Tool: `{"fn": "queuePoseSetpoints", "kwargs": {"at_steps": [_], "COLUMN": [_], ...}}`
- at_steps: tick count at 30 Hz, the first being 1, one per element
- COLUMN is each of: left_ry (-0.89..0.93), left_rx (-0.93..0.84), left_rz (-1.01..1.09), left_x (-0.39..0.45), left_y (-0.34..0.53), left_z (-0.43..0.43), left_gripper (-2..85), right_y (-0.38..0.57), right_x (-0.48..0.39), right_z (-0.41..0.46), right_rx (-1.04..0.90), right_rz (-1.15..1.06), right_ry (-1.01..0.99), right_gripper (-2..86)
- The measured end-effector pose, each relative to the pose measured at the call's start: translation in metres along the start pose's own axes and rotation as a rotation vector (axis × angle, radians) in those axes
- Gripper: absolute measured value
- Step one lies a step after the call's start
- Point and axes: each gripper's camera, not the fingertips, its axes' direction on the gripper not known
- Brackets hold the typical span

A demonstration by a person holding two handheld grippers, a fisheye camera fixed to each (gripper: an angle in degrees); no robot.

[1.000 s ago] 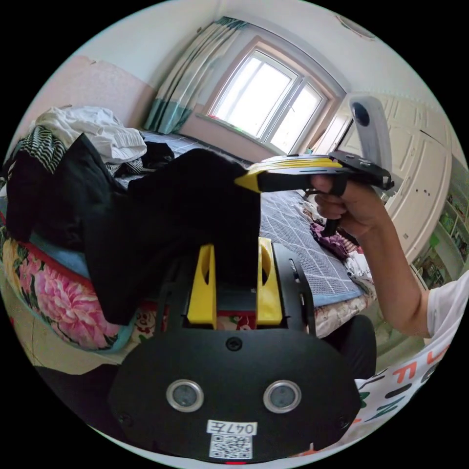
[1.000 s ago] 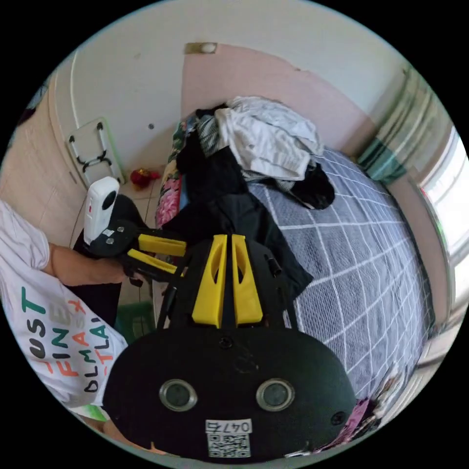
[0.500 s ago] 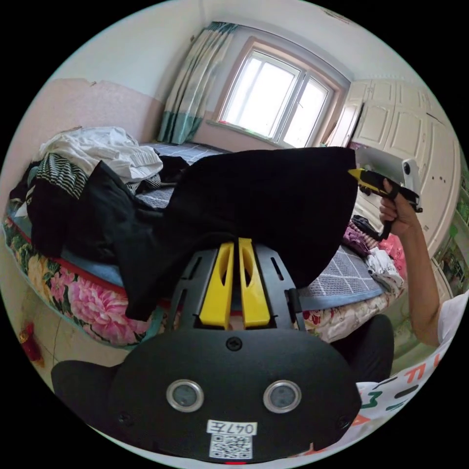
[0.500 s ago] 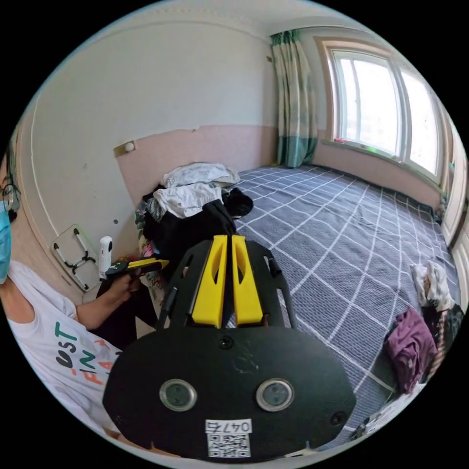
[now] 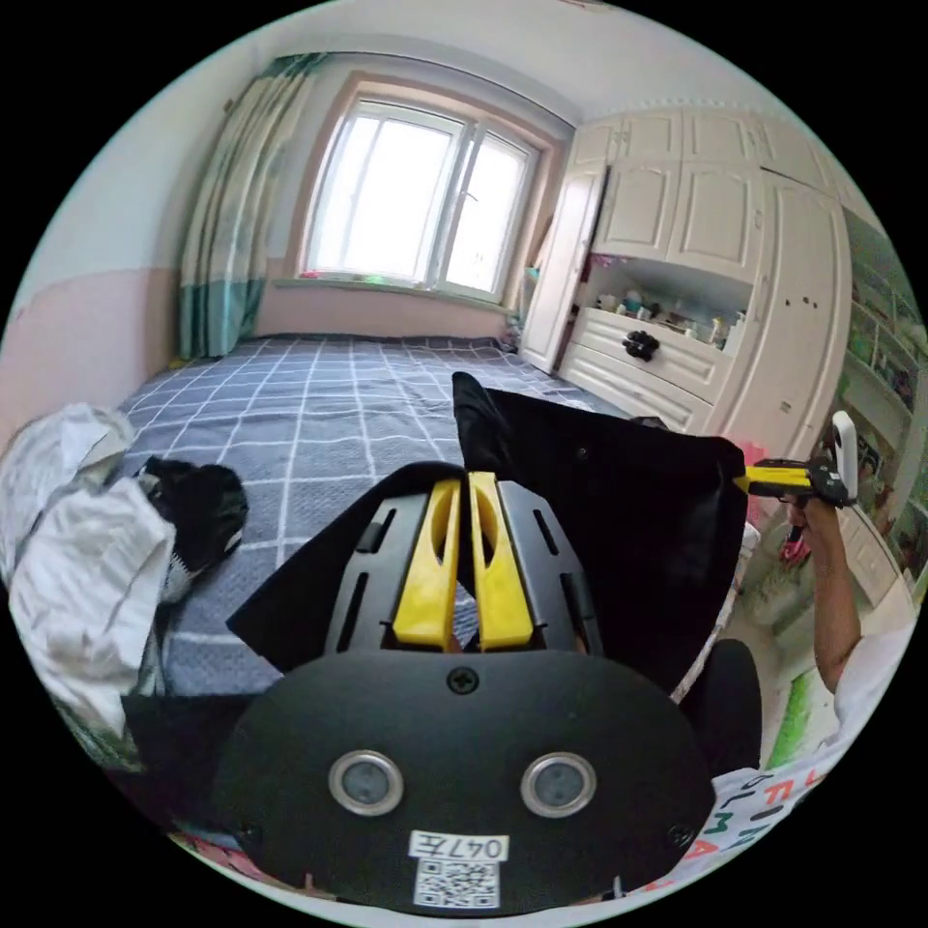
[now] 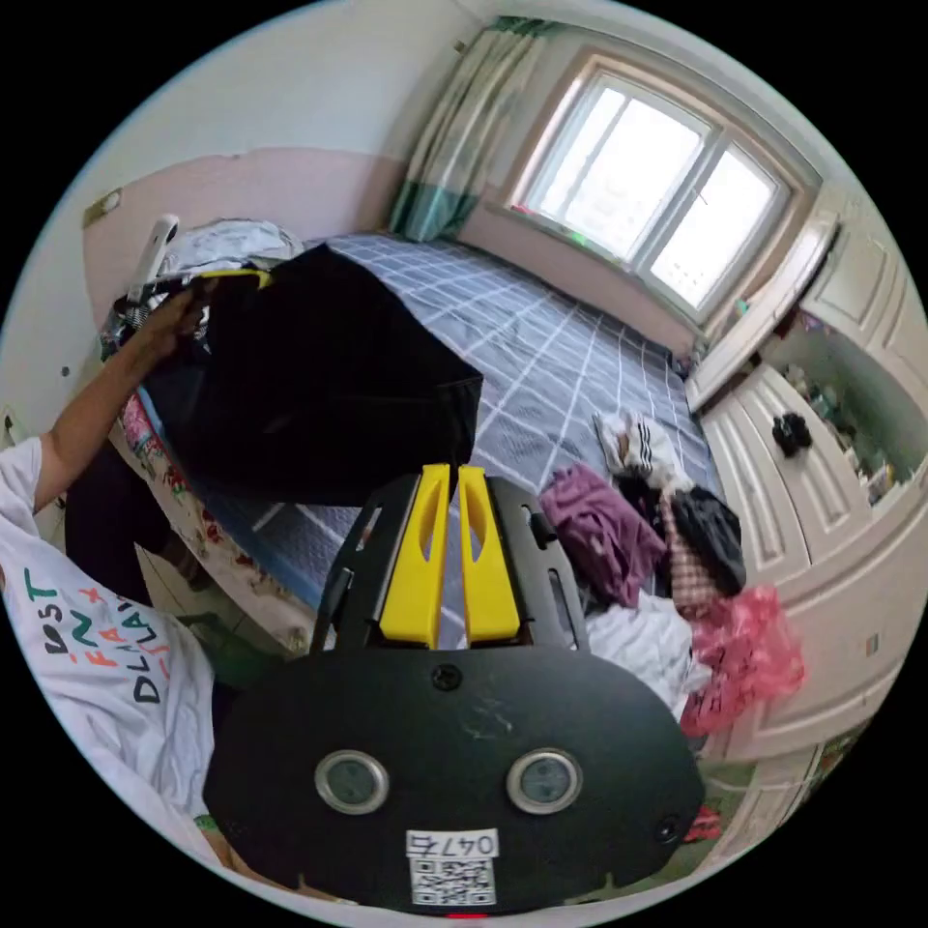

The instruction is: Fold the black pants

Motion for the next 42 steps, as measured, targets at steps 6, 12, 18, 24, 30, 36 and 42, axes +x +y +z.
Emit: {"fn": "queuePoseSetpoints", "kwargs": {"at_steps": [6,12,18,24,30,36,42], "left_ry": [0.229,0.385,0.413,0.465,0.464,0.484,0.61], "left_rx": [-0.183,-0.375,-0.319,-0.224,-0.349,-0.297,-0.537], "left_rz": [0.226,0.324,0.332,0.178,0.13,-0.072,0.011], "left_x": [0.111,0.228,0.256,0.192,0.125,0.059,0.104], "left_y": [-0.083,-0.105,-0.133,-0.193,-0.136,-0.084,-0.155], "left_z": [0.156,0.315,0.364,0.329,0.286,0.287,0.395], "left_gripper": [-0.9,-0.6,3.2,6.5,3.8,0.5,19.5], "right_y": [0.141,0.261,0.296,0.213,0.135,0.091,0.081], "right_x": [0.052,0.109,0.134,0.129,0.126,0.149,0.155], "right_z": [0.0,0.017,0.013,0.039,0.141,0.202,0.243], "right_rx": [-0.229,-0.429,-0.349,-0.108,-0.154,-0.213,-0.3], "right_rz": [0.235,0.497,0.506,0.237,0.063,0.087,0.076], "right_ry": [0.004,0.041,0.163,0.067,-0.04,-0.02,-0.017], "right_gripper": [0.1,0.6,5.6,7.7,8.7,11.8,10.1]}}
